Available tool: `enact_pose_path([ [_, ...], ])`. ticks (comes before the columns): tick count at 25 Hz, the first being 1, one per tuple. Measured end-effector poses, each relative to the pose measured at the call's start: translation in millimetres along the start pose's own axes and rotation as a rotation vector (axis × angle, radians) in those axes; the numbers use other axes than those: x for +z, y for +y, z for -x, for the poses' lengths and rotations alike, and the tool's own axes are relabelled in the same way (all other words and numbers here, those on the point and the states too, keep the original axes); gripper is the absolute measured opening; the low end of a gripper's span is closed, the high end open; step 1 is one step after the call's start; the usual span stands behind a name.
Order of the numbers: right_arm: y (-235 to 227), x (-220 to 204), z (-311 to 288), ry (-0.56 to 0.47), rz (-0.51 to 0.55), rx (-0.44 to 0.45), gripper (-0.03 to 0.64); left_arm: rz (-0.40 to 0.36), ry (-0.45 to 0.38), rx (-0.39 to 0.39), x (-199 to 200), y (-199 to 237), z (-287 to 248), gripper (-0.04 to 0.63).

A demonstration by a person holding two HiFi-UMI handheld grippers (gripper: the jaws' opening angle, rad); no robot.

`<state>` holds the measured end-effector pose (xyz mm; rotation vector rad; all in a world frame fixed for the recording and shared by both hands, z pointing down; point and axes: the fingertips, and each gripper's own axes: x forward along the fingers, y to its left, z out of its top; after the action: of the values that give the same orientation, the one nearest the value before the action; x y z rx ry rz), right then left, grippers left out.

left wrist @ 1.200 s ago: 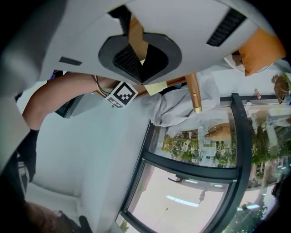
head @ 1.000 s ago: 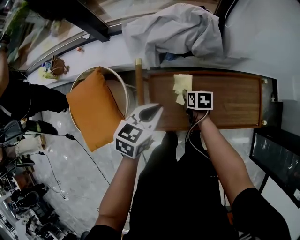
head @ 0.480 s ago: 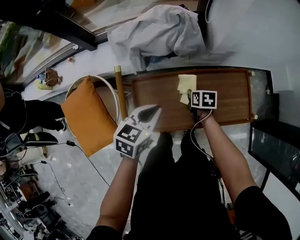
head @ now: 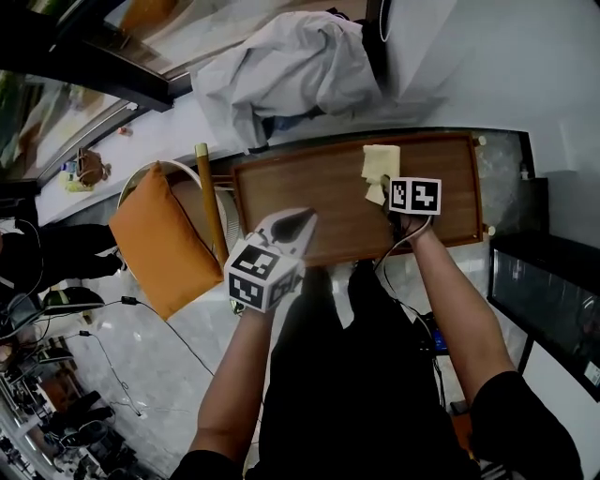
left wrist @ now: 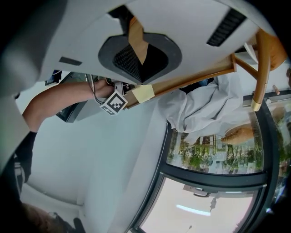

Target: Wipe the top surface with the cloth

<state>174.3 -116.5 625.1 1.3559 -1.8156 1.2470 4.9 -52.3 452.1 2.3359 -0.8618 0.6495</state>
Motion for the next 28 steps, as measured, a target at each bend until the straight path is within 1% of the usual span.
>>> enact_pose_path([
  [8, -54, 6, 22, -0.025, -0.025, -0.035, 0.032, -0.025, 0.027, -0.052, 10, -31, -45, 0.009],
  [13, -91, 8, 40, -0.035, -0.005, -0.076, 0.031, -0.06, 0.037, -0.081, 22, -55, -65, 0.009],
  [15, -104, 10, 45, -0.043, -0.014, -0.084, 0.032, -0.066, 0.043, -0.088, 22, -62, -71, 0.009],
  [18, -122, 13, 52, -0.052, -0.026, -0.104, 0.032, -0.071, 0.056, -0.094, 19, -68, -79, 0.009],
  [28, -171, 23, 73, -0.077, -0.082, -0.188, 0.032, -0.09, 0.059, -0.109, 25, -77, -91, 0.009],
])
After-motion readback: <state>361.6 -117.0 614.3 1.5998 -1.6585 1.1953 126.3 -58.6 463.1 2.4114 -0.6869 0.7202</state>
